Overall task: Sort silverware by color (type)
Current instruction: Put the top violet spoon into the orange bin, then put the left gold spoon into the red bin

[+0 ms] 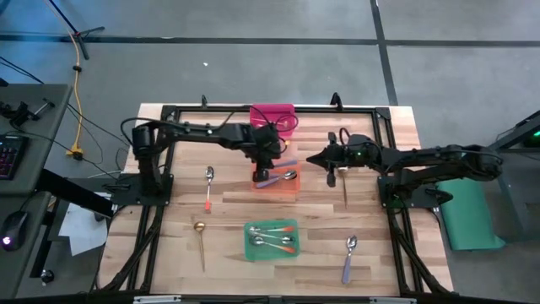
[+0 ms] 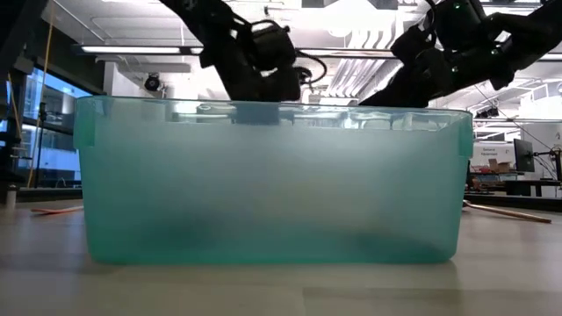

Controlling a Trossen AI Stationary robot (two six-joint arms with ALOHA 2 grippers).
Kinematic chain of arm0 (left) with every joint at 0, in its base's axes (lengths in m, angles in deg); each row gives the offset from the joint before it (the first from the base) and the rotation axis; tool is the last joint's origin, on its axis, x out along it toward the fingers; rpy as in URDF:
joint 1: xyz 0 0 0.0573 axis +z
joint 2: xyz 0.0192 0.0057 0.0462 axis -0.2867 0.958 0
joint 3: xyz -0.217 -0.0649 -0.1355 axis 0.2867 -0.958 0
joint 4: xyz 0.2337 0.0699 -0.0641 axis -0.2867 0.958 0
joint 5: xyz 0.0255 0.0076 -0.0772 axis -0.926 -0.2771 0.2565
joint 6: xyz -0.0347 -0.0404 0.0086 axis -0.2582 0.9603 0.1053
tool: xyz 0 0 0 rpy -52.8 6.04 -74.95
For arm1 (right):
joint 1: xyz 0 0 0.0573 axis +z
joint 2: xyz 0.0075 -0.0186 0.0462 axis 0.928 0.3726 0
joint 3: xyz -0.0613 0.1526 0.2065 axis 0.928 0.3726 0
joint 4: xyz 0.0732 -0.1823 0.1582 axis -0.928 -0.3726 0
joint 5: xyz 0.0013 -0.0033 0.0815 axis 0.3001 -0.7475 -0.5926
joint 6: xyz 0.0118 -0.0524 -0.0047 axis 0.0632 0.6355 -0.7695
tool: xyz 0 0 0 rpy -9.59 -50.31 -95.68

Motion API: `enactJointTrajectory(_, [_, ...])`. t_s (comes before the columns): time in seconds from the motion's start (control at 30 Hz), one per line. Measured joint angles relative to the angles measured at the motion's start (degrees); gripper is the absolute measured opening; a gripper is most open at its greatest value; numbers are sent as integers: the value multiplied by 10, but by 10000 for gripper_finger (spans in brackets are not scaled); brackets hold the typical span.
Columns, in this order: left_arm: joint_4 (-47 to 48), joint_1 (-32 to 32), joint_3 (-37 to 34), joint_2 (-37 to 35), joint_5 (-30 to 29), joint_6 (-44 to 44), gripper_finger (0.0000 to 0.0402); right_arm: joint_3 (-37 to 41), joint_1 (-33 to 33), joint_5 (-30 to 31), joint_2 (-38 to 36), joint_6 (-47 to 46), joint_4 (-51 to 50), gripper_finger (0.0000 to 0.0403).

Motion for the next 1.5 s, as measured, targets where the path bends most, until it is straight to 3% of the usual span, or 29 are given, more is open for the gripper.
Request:
enactJointTrajectory(0.27, [18,2,0,37,-2,-2,2,0,0,0,-2,-1,0,0])
enactJointTrajectory(0.6, [8,2,-6,33,-6,7,44,0,0,1,-2,-15,-6,0])
enactJointTrajectory(0.87, [7,-8,-6,18,-62,6,25,0,0,2,-2,-22,-10,0])
enactJointTrajectory(1.23, [-228,-14,-184,-123,-66,36,2,0,0,6,-1,-4,8,0])
enactJointTrajectory(1.4, [-254,-30,-266,-220,-93,86,0,0,0,6,3,-2,52,0])
enactJointTrajectory(1.5, [-265,-46,-308,-271,-141,134,1,0,0,6,18,-5,93,0])
